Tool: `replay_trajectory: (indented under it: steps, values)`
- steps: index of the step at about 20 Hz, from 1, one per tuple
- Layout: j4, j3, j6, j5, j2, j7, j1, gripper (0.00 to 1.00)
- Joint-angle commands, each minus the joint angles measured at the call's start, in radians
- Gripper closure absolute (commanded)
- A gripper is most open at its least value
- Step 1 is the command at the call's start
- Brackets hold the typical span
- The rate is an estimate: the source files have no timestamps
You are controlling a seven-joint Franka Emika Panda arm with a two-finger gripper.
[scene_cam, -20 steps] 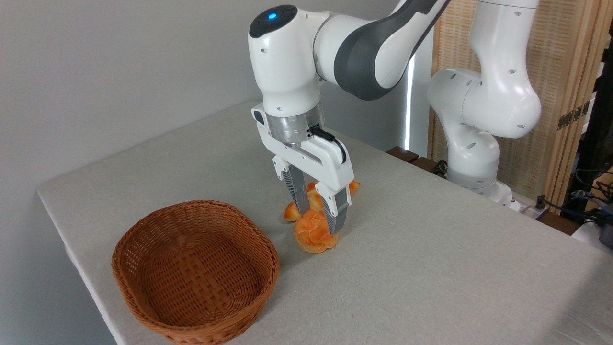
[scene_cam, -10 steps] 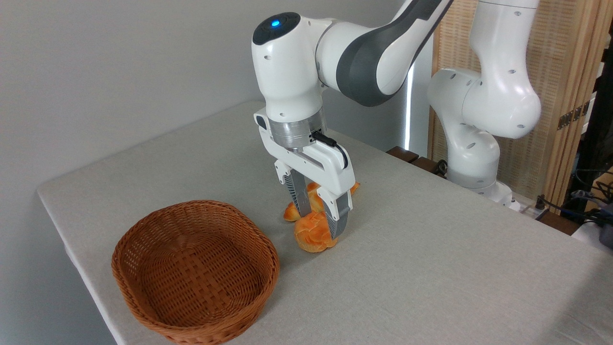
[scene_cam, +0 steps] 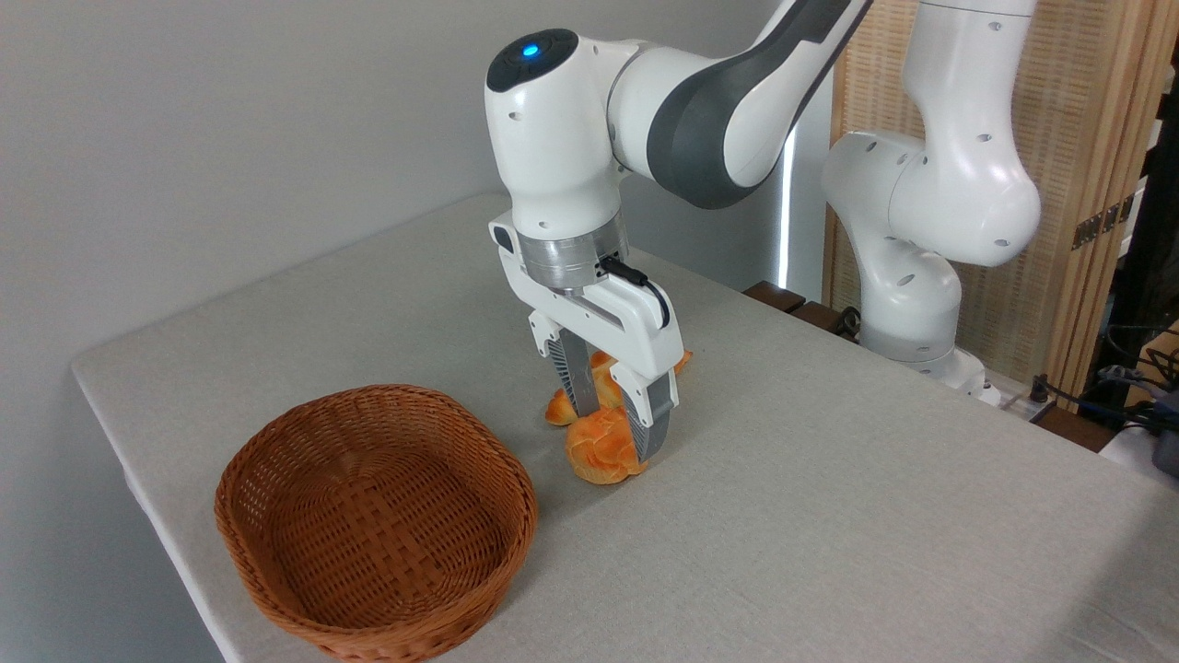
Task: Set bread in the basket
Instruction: 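Close the gripper fingers on the round orange bun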
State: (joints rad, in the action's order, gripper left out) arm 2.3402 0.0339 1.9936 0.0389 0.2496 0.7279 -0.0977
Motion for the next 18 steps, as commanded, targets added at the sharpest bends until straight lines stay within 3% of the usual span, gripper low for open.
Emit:
replay_trajectory:
  steps: [1,4,12,18]
  values:
    - [0.019,0.009,0.033,-0.001,0.007,0.015,-0.007,0.00]
    - [0.019,0.009,0.033,0.001,0.005,0.016,-0.007,0.01]
    - [0.019,0.009,0.037,0.004,-0.001,0.018,-0.007,0.42]
    - [0.019,0.009,0.037,0.004,-0.003,0.030,-0.005,0.53]
